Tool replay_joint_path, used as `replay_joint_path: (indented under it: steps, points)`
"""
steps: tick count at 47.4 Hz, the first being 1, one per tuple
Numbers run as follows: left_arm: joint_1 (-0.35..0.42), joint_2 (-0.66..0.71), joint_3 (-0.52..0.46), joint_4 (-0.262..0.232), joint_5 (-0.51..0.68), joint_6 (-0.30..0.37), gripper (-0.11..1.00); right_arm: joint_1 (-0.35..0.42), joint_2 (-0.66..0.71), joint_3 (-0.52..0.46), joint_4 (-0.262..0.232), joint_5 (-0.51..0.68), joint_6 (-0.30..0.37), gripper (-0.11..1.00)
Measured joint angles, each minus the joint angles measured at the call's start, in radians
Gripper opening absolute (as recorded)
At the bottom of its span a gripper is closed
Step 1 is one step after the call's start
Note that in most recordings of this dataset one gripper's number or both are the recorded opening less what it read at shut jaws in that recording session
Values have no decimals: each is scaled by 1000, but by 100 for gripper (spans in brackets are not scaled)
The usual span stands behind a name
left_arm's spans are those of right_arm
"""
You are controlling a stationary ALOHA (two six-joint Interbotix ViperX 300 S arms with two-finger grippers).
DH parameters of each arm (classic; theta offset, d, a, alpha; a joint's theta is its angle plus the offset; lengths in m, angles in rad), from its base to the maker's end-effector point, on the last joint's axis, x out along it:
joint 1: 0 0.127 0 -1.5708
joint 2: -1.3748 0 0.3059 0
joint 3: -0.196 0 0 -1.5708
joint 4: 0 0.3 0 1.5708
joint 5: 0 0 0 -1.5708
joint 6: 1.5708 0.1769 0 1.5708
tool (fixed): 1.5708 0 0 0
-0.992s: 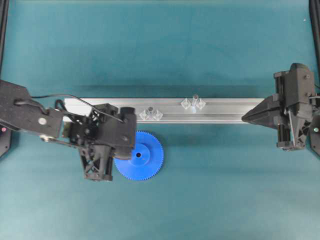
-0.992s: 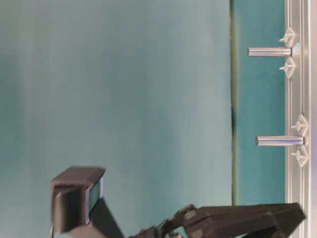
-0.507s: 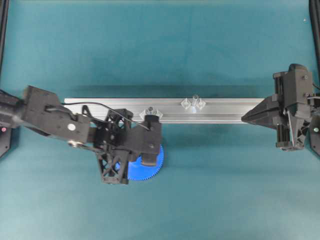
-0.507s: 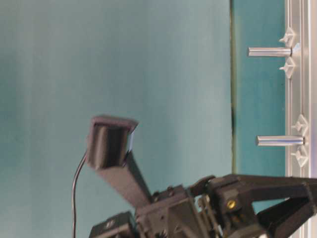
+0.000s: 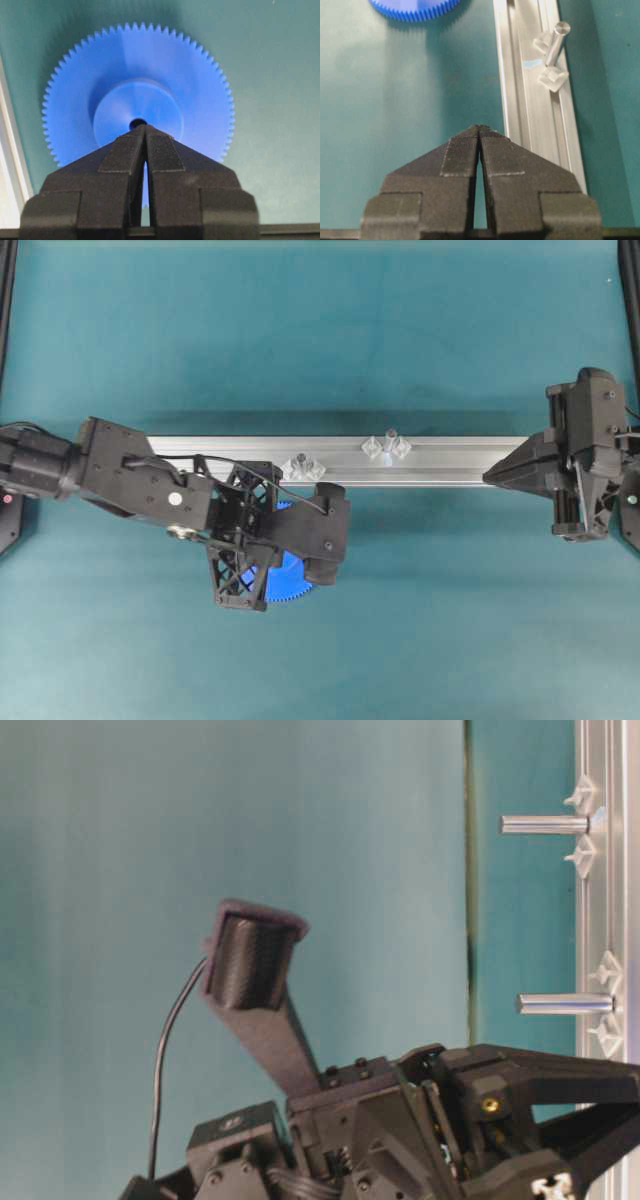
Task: Find the location of the shaft and insert the large gear.
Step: 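Lower the left gripper and close it on the blue gear's hub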
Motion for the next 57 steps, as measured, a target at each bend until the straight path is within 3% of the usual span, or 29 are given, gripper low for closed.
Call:
replay_joint_path:
  steps: [9, 36, 42, 52, 57]
  points:
    - [0, 21, -32, 0, 66, 2, 1, 0, 0, 0, 0, 0, 0, 5]
    - [0, 31, -51, 2, 80, 5, 5, 0, -3, 0, 0, 0, 0, 5]
    - [0, 32, -51, 2, 81, 6, 24, 0, -3, 2, 0, 0, 0, 5]
    - [0, 34, -51, 2, 69, 0, 84, 0, -3, 0, -2, -6, 0, 5]
    - [0, 41, -51, 2, 57, 5, 94, 0, -3, 0, 0, -8, 0, 5]
